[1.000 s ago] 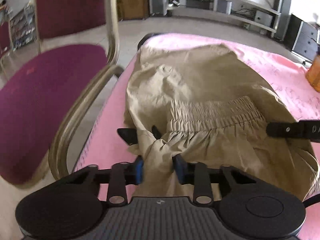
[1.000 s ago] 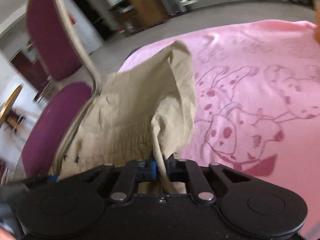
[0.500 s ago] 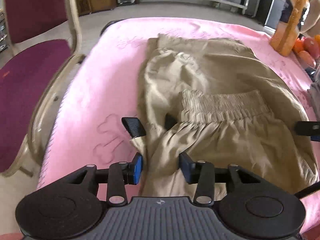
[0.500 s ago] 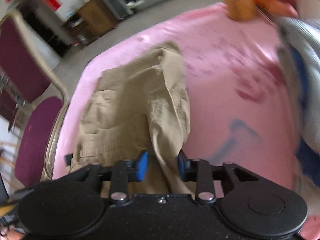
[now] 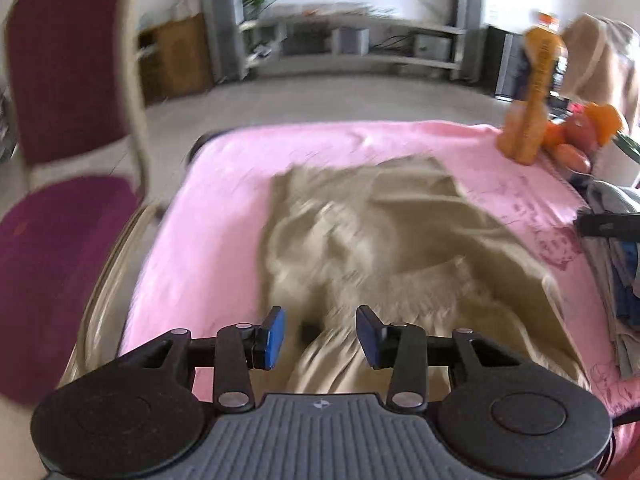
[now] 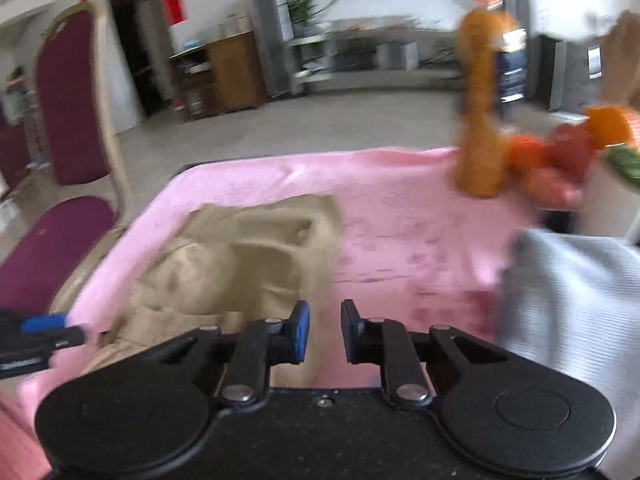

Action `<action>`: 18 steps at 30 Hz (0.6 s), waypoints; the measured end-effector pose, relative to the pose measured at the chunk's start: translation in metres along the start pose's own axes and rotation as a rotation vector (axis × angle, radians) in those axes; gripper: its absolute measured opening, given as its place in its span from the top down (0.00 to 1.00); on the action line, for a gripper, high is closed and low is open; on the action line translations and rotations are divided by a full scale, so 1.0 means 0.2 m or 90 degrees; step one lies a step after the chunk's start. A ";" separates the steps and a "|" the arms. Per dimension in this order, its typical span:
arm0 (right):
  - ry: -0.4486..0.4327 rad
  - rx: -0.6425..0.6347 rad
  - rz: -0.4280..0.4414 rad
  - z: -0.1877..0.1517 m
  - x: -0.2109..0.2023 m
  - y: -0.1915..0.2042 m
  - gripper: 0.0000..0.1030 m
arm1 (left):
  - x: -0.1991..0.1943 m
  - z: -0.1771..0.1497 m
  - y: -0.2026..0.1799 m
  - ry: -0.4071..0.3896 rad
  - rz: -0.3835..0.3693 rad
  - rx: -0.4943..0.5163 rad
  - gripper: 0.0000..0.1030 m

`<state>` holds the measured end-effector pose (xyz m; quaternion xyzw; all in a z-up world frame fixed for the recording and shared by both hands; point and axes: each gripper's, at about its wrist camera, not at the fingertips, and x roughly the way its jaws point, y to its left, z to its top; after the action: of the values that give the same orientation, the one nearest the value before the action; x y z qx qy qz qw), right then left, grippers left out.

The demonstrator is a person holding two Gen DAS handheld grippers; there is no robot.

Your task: Fold clothes

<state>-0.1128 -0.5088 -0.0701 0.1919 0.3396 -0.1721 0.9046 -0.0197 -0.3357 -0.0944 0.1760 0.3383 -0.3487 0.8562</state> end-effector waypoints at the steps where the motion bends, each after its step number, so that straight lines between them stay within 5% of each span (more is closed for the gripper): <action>1: 0.016 0.013 0.049 0.01 0.05 0.00 0.82 | 0.05 0.03 -0.03 -0.003 -0.010 0.007 0.61; 4: 0.087 0.086 0.202 0.05 0.27 -0.04 0.81 | 0.20 0.08 -0.08 0.009 -0.047 0.013 0.61; 6: 0.147 0.137 0.244 0.06 0.45 -0.08 0.79 | 0.32 0.07 -0.09 0.045 -0.053 0.013 0.63; 9: 0.198 0.183 0.185 0.02 0.66 -0.20 0.80 | 0.46 0.02 -0.06 0.069 -0.033 -0.002 0.58; 10: 0.185 0.207 0.170 0.00 0.69 -0.26 0.96 | 0.47 0.01 -0.04 0.068 -0.031 -0.014 0.57; 11: 0.154 0.235 0.148 -0.01 0.70 -0.32 1.00 | 0.47 0.01 -0.02 0.069 -0.029 -0.027 0.57; 12: 0.122 0.260 0.123 -0.01 0.68 -0.38 1.00 | 0.47 0.01 0.00 0.073 -0.033 -0.038 0.56; 14: 0.059 0.288 0.058 0.02 0.62 -0.45 0.84 | 0.44 0.05 0.04 0.075 -0.032 -0.050 0.62; 16: 0.015 0.266 -0.001 0.08 0.53 -0.47 0.84 | 0.37 0.10 0.07 0.047 -0.019 -0.045 0.68; 18: -0.015 0.264 0.037 0.15 0.45 -0.47 0.82 | 0.29 0.17 0.10 0.002 -0.017 -0.038 0.67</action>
<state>-0.0737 -0.6202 -0.1328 0.3815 0.2807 -0.2143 0.8542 0.0421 -0.3682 -0.1095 0.1467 0.3521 -0.3496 0.8557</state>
